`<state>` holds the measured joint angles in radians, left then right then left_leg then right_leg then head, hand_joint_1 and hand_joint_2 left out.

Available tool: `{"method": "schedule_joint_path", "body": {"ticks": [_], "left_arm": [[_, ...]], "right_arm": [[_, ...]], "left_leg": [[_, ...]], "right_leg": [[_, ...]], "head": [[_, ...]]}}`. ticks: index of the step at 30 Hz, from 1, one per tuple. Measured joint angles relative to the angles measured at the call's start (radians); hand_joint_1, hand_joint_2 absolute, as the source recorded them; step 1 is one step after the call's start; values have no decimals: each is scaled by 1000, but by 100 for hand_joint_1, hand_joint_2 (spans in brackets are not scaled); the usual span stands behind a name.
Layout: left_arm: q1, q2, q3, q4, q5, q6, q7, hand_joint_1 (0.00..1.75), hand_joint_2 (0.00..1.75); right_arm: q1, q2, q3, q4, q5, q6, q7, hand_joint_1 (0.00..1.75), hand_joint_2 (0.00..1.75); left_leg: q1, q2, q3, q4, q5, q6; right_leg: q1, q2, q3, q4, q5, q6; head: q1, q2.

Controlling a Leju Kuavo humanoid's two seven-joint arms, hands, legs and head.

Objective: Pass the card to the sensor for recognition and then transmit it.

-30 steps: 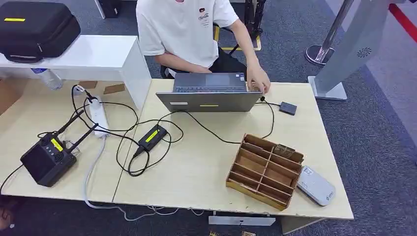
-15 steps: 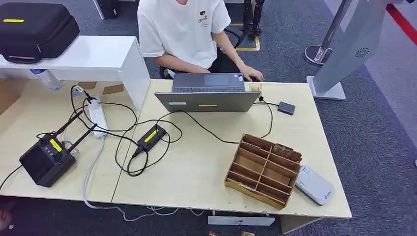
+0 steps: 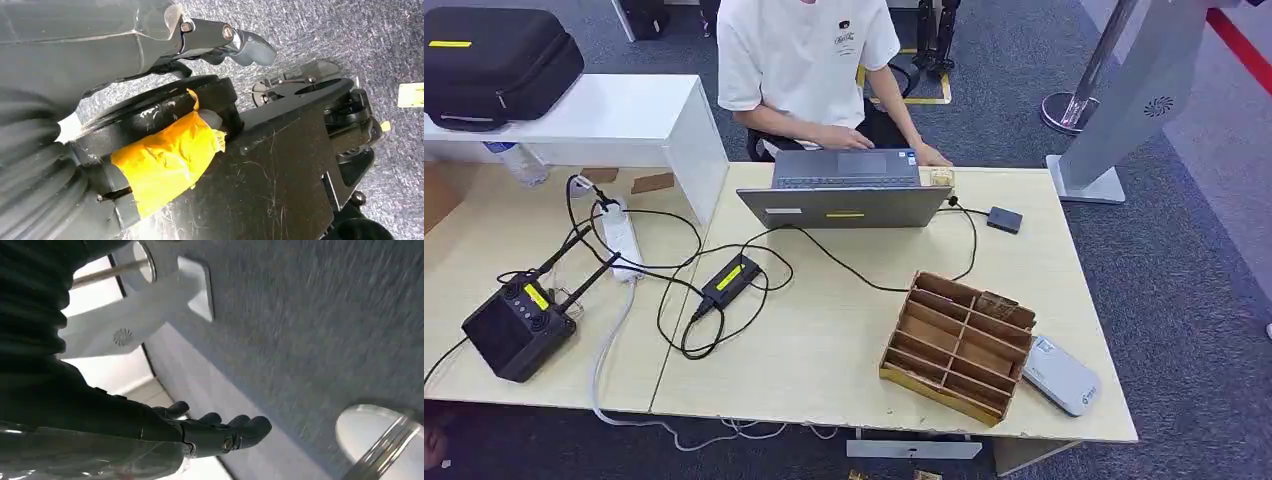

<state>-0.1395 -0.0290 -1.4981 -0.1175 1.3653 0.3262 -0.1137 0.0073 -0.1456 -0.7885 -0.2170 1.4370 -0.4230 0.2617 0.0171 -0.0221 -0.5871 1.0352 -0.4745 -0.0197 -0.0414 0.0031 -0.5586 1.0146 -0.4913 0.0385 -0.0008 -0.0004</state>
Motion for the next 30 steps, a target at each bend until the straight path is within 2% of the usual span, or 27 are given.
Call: {"method": "schedule_joint_path", "body": {"ticks": [4, 8, 15, 16, 21, 22, 26, 30], "left_arm": [[-2, -1, 0, 0, -3, 1, 9, 0, 175], [-4, -2, 0, 0, -4, 3, 18, 0, 175], [-10, 2, 0, 0, 28, -63, 47, 0, 175], [-12, 3, 0, 0, 31, -71, 54, 0, 0], [-14, 3, 0, 0, 34, -79, 82, 0, 0], [-14, 3, 0, 0, 34, -80, 86, 0, 175], [-17, 3, 0, 0, 37, -86, 100, 0, 175], [-21, 4, 0, 0, 38, -88, 111, 0, 175]], "right_arm": [[-13, 82, 5, 10, 21, 34, 8, 0, 175], [-21, 137, 7, 15, 25, 46, 6, 0, 175], [-25, 223, 12, 19, 27, 80, -3, 0, 175], [-26, 234, 14, 20, 38, 91, -4, 0, 175], [-31, 273, 33, 27, 57, 149, -3, 0, 175], [-32, 278, 35, 28, 57, 170, -1, 0, 175], [-36, 297, 40, 31, 53, 225, -11, 0, 175], [-38, 308, 40, 31, 43, 233, -39, 0, 175]], "left_leg": [[0, 0, 0, 0, 1, -1], [0, -1, 0, 0, 1, -1], [0, -1, 0, 0, 1, -1], [0, -1, 0, 0, 1, -1], [0, -1, 0, 0, 1, -1], [0, -1, 0, 0, 1, -1], [0, -1, -1, 0, 1, -1], [0, -1, 0, 0, 1, -1]], "right_leg": [[0, 0, 0, 0, 0, 0], [0, 0, 0, 0, 0, 0], [0, 0, 0, 0, 0, 0], [0, 0, 0, 0, 0, 0], [0, 0, 0, 0, 0, 0], [0, 0, 0, 0, 0, 0], [0, 0, 0, 0, 0, 0], [0, 0, 0, 0, 0, 0]], "head": [[1, 0], [0, 0], [0, 0], [0, 0], [0, 0], [0, 0], [0, 0], [0, 0]]}}
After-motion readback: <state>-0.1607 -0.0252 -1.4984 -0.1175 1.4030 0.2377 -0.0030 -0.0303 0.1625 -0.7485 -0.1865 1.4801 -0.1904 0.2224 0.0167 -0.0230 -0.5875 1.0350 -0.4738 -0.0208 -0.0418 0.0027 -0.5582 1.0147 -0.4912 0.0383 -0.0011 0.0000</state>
